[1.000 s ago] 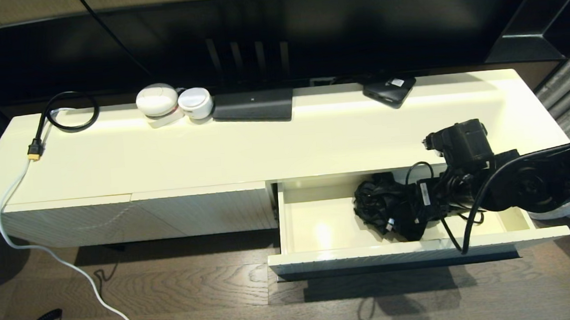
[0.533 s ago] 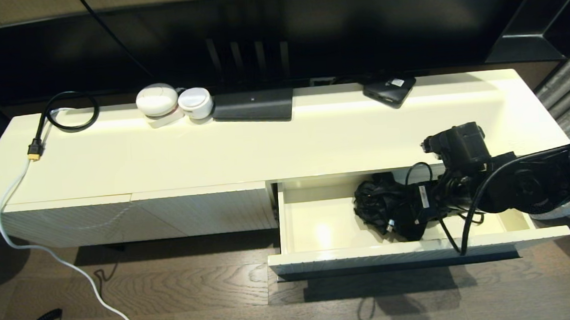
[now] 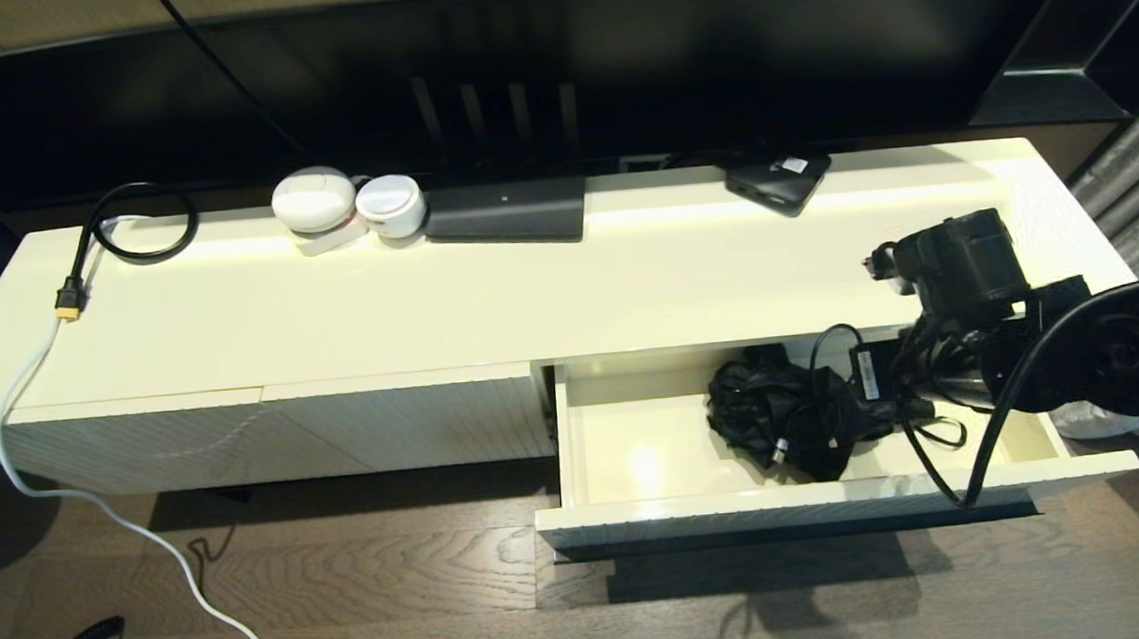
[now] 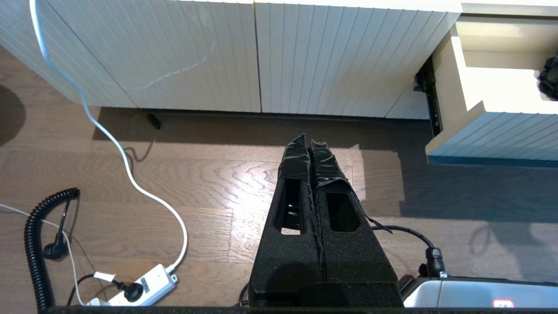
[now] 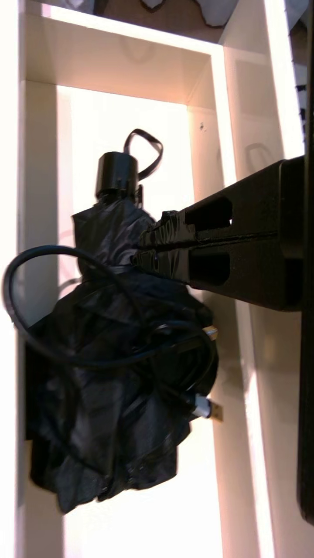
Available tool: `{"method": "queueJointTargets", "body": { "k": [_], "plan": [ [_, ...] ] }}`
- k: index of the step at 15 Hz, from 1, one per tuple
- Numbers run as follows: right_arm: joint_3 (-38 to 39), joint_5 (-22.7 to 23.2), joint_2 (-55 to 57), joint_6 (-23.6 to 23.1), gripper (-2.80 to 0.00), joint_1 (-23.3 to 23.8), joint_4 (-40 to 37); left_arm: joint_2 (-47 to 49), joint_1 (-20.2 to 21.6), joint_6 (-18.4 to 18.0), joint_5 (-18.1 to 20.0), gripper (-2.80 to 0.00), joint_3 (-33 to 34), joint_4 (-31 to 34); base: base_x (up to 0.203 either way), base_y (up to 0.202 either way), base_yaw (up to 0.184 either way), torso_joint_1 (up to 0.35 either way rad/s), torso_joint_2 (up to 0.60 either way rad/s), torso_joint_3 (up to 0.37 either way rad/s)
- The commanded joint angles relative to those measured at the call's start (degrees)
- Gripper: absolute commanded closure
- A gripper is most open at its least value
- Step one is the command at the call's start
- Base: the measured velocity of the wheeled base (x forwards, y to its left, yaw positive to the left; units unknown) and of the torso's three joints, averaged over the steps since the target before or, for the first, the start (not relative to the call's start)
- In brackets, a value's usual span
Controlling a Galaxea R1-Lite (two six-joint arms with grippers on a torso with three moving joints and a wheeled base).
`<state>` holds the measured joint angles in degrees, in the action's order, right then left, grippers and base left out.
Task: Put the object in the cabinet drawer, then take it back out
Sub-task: Close the drawer
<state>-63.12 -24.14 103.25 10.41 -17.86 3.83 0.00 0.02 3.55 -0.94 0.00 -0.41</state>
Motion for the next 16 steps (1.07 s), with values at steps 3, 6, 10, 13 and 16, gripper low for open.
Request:
{"method": "queueJointTargets", "body": {
  "k": [3,6,10,13,16],
  "plan": [
    [-1.0,0.0,4.1,2.1,0.00,0.2,2.0,0.0,0.0,0.1,0.0,0.00,0.0,0.0,0.000,0.000,0.000,0.000,0.00,0.000],
    [-1.8,0.1,6.6,3.8,0.00,0.4,2.1,0.1,0.1,0.1,0.0,0.00,0.0,0.0,0.000,0.000,0.000,0.000,0.00,0.000],
    [-2.7,0.3,8.6,4.6,0.00,0.5,2.9,0.0,0.1,0.1,0.0,0.00,0.0,0.0,0.000,0.000,0.000,0.000,0.00,0.000],
    [-3.5,0.3,7.2,4.6,0.00,0.2,2.8,0.0,0.0,0.1,0.0,0.00,0.0,0.0,0.000,0.000,0.000,0.000,0.00,0.000],
    [-4.2,0.3,7.3,4.3,0.00,0.2,2.5,0.0,0.0,0.1,0.0,0.00,0.0,-0.1,0.000,0.000,0.000,0.000,0.00,0.000]
  ]
}}
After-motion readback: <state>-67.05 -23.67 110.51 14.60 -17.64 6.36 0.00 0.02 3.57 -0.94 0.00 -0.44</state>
